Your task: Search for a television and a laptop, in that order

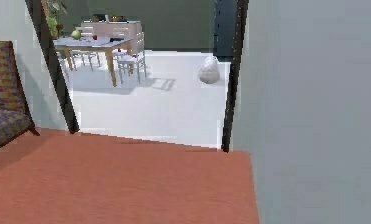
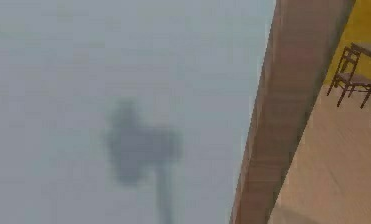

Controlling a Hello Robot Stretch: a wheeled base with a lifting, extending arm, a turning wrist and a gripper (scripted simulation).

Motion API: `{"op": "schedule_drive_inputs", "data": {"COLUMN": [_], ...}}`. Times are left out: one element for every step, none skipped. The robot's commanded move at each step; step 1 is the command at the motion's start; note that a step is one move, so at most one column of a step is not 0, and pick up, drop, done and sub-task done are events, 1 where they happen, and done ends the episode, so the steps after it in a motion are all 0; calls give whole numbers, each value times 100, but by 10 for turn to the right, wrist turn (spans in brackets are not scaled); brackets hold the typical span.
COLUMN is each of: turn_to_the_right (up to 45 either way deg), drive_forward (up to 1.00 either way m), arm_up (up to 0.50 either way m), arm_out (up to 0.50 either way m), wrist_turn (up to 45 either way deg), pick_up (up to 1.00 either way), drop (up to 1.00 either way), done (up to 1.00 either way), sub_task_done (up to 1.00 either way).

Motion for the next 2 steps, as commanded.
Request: {"op": "schedule_drive_inputs", "data": {"turn_to_the_right": [90,0], "drive_forward": [0,20], "arm_up": [0,0], "arm_out": [0,0], "wrist_turn": [0,0], "pick_up": [0,0], "drop": [0,0], "done": [0,0], "sub_task_done": [0,0]}}
